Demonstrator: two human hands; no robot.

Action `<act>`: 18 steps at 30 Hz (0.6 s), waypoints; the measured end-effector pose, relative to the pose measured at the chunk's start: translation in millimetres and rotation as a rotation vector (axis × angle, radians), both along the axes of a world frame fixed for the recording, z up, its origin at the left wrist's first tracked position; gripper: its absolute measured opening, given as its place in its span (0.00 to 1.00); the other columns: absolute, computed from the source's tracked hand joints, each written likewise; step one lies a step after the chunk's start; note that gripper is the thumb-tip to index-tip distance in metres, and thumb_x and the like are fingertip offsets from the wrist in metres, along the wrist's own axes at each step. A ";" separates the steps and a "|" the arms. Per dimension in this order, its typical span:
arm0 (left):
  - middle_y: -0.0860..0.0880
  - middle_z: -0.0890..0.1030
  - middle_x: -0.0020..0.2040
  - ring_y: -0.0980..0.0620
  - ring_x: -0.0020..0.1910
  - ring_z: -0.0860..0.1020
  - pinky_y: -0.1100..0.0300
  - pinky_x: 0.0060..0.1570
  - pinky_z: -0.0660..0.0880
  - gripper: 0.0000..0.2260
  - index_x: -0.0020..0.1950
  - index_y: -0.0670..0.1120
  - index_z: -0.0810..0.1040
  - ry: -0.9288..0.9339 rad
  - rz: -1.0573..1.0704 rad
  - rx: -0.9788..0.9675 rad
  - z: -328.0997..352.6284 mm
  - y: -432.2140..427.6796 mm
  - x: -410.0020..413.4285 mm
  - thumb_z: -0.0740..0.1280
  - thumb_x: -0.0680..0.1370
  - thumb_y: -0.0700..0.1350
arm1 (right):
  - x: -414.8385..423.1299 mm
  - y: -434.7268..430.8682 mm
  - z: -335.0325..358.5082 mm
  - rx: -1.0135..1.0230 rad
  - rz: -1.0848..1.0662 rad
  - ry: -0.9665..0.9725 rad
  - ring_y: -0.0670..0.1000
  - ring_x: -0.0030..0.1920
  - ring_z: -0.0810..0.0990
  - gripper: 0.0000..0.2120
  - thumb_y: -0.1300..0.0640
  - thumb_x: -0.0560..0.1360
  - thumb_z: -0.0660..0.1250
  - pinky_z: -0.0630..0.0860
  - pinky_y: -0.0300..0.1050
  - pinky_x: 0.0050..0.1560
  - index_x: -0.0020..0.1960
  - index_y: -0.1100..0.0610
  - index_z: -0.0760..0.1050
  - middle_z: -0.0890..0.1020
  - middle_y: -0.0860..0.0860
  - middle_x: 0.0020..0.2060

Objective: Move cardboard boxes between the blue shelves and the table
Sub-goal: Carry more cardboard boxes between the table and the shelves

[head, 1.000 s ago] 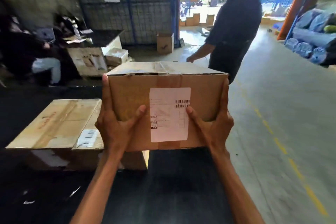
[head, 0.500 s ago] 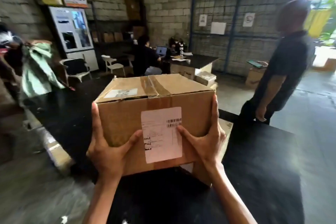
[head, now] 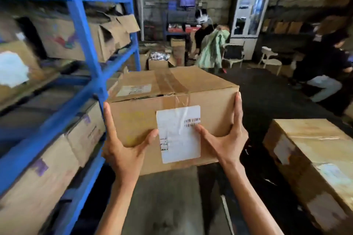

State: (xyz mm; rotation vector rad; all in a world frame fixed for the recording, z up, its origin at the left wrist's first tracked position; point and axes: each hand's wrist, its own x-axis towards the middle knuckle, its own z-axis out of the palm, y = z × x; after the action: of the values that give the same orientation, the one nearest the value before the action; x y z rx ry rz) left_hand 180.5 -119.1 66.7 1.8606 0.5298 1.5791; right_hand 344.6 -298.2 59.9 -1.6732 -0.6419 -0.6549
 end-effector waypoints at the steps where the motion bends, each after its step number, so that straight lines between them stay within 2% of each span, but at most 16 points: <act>1: 0.47 0.73 0.77 0.48 0.70 0.77 0.62 0.65 0.73 0.53 0.84 0.59 0.52 0.009 0.057 0.000 -0.1 6.1 -18.9 0.73 0.66 0.73 | -9.8 15.0 -1.3 0.005 0.071 0.020 0.34 0.70 0.73 0.58 0.20 0.62 0.72 0.64 0.24 0.68 0.83 0.36 0.50 0.66 0.26 0.74; 3: 0.46 0.72 0.77 0.46 0.72 0.76 0.57 0.68 0.74 0.53 0.83 0.62 0.51 0.012 0.162 0.009 -0.9 16.7 -54.1 0.74 0.65 0.72 | -30.8 42.8 -4.5 0.017 0.194 0.062 0.41 0.71 0.75 0.58 0.21 0.61 0.73 0.65 0.26 0.69 0.83 0.36 0.50 0.71 0.36 0.75; 4: 0.46 0.72 0.77 0.46 0.71 0.76 0.59 0.67 0.73 0.53 0.83 0.63 0.51 0.005 0.211 0.014 0.3 20.3 -69.9 0.75 0.65 0.71 | -41.2 55.8 -5.5 0.028 0.241 0.073 0.41 0.71 0.75 0.59 0.21 0.61 0.73 0.65 0.26 0.69 0.83 0.36 0.50 0.73 0.38 0.75; 6: 0.52 0.74 0.74 0.47 0.67 0.78 0.61 0.63 0.73 0.52 0.82 0.64 0.51 -0.012 0.308 0.031 5.4 25.5 -97.9 0.73 0.65 0.72 | -58.3 80.3 -9.9 0.052 0.321 0.078 0.40 0.71 0.74 0.59 0.21 0.61 0.73 0.64 0.26 0.70 0.83 0.36 0.51 0.71 0.34 0.75; 8: 0.57 0.74 0.72 0.47 0.65 0.80 0.58 0.60 0.75 0.52 0.82 0.65 0.51 0.000 0.395 0.044 4.8 30.6 -121.9 0.73 0.64 0.73 | -75.7 103.1 -9.7 0.073 0.405 0.078 0.38 0.74 0.70 0.59 0.21 0.61 0.73 0.61 0.26 0.72 0.84 0.36 0.50 0.66 0.30 0.77; 11: 0.47 0.77 0.72 0.48 0.66 0.79 0.59 0.61 0.74 0.52 0.80 0.69 0.50 0.014 0.519 0.001 6.0 43.7 -155.7 0.74 0.62 0.71 | -98.5 145.5 -8.5 0.089 0.540 0.082 0.34 0.75 0.67 0.59 0.22 0.61 0.73 0.61 0.27 0.72 0.83 0.37 0.51 0.64 0.28 0.77; 13: 0.44 0.78 0.71 0.46 0.67 0.78 0.61 0.62 0.72 0.53 0.80 0.72 0.49 0.016 0.619 -0.051 3.2 53.9 -171.0 0.74 0.60 0.71 | -108.8 175.3 -4.3 0.082 0.646 0.084 0.37 0.75 0.69 0.59 0.21 0.60 0.73 0.64 0.32 0.74 0.83 0.36 0.51 0.67 0.31 0.77; 16: 0.45 0.75 0.74 0.42 0.69 0.77 0.52 0.64 0.73 0.54 0.79 0.74 0.46 0.064 0.710 -0.077 5.4 63.9 -189.3 0.73 0.60 0.72 | -120.5 209.3 -3.9 0.070 0.729 0.112 0.44 0.77 0.69 0.59 0.20 0.59 0.72 0.67 0.47 0.76 0.82 0.33 0.50 0.68 0.41 0.79; 18: 0.47 0.74 0.76 0.44 0.69 0.77 0.53 0.63 0.71 0.54 0.78 0.74 0.45 0.055 0.802 -0.084 1.8 73.5 -199.1 0.73 0.59 0.72 | -128.3 232.4 -3.7 0.092 0.819 0.102 0.43 0.78 0.67 0.58 0.20 0.59 0.71 0.66 0.46 0.76 0.82 0.32 0.50 0.67 0.41 0.80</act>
State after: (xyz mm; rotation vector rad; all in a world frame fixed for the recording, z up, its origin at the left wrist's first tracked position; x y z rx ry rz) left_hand -18.5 -45.5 68.5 1.7172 1.4764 1.9381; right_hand 216.4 -65.8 56.2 -1.1945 -1.1070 -0.0063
